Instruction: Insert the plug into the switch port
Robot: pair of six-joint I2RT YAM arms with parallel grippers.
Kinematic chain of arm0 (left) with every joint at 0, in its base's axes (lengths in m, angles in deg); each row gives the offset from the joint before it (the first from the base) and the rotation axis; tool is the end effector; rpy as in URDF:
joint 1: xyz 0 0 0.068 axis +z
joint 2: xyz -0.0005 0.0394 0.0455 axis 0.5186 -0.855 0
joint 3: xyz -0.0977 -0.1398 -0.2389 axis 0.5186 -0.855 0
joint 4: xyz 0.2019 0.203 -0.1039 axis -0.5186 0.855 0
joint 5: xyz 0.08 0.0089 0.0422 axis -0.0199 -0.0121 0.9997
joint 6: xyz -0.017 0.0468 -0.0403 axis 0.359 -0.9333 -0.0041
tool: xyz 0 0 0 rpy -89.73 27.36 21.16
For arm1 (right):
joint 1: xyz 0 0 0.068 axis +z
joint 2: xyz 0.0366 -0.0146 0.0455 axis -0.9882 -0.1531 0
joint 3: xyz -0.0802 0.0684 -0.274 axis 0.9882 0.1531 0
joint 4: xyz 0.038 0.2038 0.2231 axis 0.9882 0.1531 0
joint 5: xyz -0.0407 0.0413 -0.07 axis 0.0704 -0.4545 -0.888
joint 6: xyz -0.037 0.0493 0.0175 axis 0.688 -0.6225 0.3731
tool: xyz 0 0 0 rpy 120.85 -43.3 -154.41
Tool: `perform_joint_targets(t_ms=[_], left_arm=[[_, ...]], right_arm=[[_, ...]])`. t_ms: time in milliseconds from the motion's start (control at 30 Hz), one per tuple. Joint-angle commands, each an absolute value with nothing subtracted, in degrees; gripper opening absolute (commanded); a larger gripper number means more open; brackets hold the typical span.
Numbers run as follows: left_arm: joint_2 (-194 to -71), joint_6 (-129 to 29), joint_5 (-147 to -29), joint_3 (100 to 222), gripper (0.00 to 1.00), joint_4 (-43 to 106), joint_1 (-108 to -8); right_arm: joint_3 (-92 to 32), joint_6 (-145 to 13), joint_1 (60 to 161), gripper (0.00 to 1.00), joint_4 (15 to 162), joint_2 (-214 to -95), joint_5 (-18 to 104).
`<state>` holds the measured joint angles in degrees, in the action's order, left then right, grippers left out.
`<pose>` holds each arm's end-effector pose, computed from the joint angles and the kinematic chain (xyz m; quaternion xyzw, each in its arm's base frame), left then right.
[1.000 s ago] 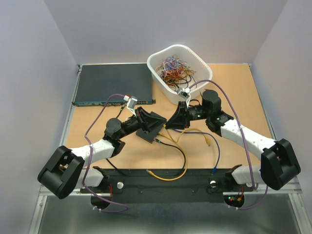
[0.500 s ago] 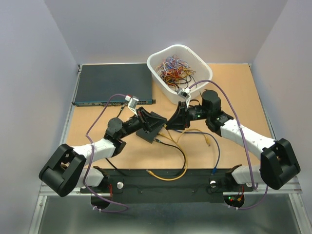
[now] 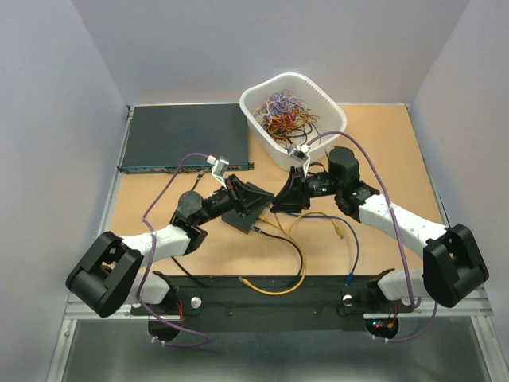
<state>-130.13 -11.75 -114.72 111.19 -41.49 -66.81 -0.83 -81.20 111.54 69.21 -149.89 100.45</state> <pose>0.2047 -0.1812 0.2447 0.1862 0.5471 -0.6614 0.4780 0.2601 0.2042 0.2818 -0.3870 0.6250 0.6075 0.3009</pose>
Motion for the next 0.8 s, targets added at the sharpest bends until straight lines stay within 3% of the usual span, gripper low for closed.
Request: perform_joint_targets(t_ms=[0, 767], left_arm=[[-130.2, -11.8, -114.2, 114.1, 0.00, -73.7, -66.9], [-127.3, -13.9, -112.8, 113.5, 0.00, -70.6, -67.0]], right_arm=[[-0.4, -81.3, 112.0, 0.35, 65.5, -150.4, 103.6], [-0.1, -81.1, 112.0, 0.30, 65.5, -150.2, 103.7]])
